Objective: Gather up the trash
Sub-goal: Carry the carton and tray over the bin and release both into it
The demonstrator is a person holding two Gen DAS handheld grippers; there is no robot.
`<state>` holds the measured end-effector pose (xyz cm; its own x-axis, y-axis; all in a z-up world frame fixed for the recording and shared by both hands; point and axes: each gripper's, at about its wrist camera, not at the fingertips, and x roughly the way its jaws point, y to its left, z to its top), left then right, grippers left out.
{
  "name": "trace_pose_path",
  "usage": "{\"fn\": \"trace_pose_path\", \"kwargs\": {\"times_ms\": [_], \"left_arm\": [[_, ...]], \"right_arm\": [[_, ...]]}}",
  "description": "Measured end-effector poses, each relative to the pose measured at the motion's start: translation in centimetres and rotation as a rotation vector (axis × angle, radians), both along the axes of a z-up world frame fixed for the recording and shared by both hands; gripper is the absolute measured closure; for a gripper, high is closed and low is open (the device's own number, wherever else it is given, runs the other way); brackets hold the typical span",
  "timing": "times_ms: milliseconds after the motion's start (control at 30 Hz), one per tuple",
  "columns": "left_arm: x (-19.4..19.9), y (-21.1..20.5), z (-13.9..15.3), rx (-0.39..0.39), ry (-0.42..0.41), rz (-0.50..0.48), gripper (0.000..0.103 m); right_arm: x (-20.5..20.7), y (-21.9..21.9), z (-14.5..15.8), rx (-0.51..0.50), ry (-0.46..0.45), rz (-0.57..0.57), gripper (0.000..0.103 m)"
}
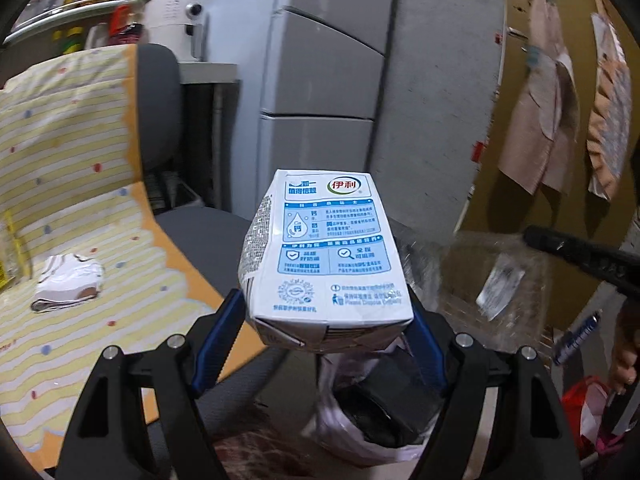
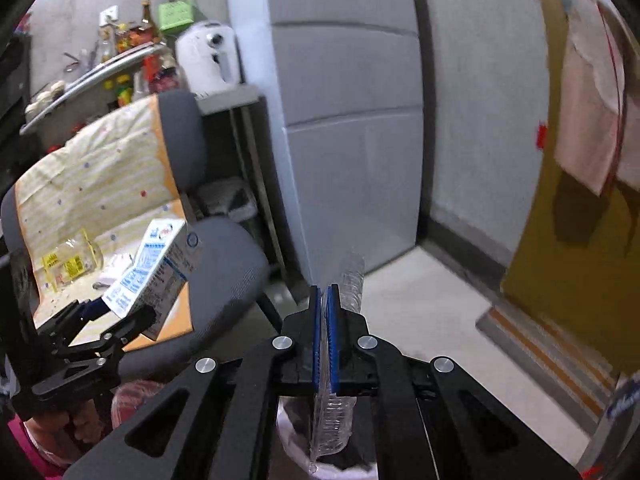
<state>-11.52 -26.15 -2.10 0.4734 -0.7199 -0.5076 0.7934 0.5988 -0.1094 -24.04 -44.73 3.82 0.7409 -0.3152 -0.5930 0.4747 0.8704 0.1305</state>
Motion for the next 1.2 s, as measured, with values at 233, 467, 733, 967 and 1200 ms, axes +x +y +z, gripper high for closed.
{"fn": "trace_pose_path", "kwargs": {"times_ms": [233,467,733,967,1200], "left_arm": [[0.4,-0.8,-0.8,0.027,0.025,0.01,0.028],[0.6,-0.9,-1.3,0.05,0.028,0.021,0.028],[1.0,-1.9,-2.4,0.064,0.059,0.017,0.028],[0.3,-3.7,-4.1,0.096,0.072,-0.032,0.028],[-1.4,-6.0,-6.0,0.101,0.047,-0.091,0.028]], "right_arm": [[0.5,-2.3,-6.8,0.157,0.143,-0.017,0.099],[2.3,-3.8,-15.2,0.303,0.285,-0.028,0.099],[2.6,-6.2,-21.9,0.224,0.389,-0.114,0.098],[0.6,-9.0,-21.6,0.272,0.342,-0.158,0.083],[-1.5,-9.4,-16.0,0.191,0.186,-0.162,0.08]]}}
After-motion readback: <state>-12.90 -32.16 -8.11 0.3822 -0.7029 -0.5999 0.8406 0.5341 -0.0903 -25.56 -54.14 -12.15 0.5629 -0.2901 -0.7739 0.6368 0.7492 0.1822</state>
